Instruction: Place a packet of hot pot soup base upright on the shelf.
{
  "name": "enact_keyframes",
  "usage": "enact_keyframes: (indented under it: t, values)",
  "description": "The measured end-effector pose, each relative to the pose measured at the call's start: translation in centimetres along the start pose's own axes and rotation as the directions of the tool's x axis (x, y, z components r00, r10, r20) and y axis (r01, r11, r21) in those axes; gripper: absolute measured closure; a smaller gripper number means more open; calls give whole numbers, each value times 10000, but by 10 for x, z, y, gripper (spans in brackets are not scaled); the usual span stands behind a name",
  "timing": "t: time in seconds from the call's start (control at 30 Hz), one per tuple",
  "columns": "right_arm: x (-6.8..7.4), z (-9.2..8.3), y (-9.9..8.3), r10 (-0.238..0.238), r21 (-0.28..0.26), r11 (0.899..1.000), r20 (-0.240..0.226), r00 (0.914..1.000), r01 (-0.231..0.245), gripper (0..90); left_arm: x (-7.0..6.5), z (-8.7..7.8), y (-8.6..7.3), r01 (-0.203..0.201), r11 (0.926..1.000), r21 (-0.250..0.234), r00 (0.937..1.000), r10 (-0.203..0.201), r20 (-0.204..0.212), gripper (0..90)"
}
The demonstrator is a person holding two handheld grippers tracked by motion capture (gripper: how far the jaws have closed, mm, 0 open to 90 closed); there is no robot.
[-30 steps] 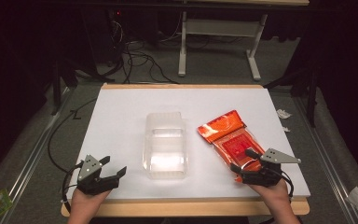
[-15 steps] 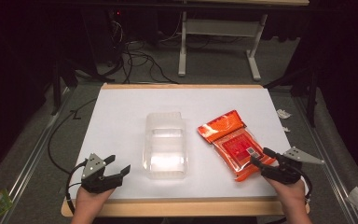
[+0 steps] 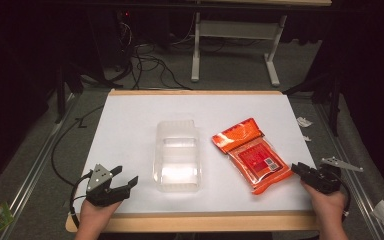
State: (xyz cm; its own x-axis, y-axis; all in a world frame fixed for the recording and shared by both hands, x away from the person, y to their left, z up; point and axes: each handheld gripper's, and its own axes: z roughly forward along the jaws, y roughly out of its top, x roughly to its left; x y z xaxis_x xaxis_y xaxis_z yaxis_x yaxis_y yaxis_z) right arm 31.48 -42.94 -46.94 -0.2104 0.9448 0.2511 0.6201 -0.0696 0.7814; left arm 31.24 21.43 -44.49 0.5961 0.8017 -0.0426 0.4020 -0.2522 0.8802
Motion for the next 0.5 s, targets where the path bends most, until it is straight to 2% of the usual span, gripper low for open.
enact_keyframes:
  t: [0.07,0.1,0.13,0.23,0.3,0.37,0.43,0.47,0.5]
  values:
    - [0,2,0,-32,30,10000,67,10000,32,699,-1,-1,0,-70,10000,-40,10000,70,-12,308]
    - [2,5,1,-68,211,9998,144,9999,64,784,0,-2,0,-124,9999,-48,9999,124,-20,308]
    - [2,5,1,-68,211,9998,144,9999,64,784,0,-4,0,-112,9999,-74,9999,112,-24,308]
    - [5,7,1,-159,416,9990,322,9994,146,888,1,-6,-1,29,9999,-152,10000,-29,-16,309]
    - [7,5,0,-445,528,9977,457,9980,421,900,1,-8,0,64,9997,-218,10000,-64,-14,310]
    - [8,4,-1,-492,565,9973,473,9977,465,900,1,-9,0,19,9998,-213,10000,-19,-14,310]
    - [14,1,-4,-717,654,9955,522,9961,683,900,1,-8,0,10,9998,-207,10000,-10,-19,310]
    - [22,-4,-8,-940,817,9926,526,9942,895,900,1,-8,1,57,9997,-219,10000,-57,16,309]
    - [22,-4,-8,-940,817,9926,526,9942,895,900,1,-8,1,57,9997,-219,10000,-57,16,309]
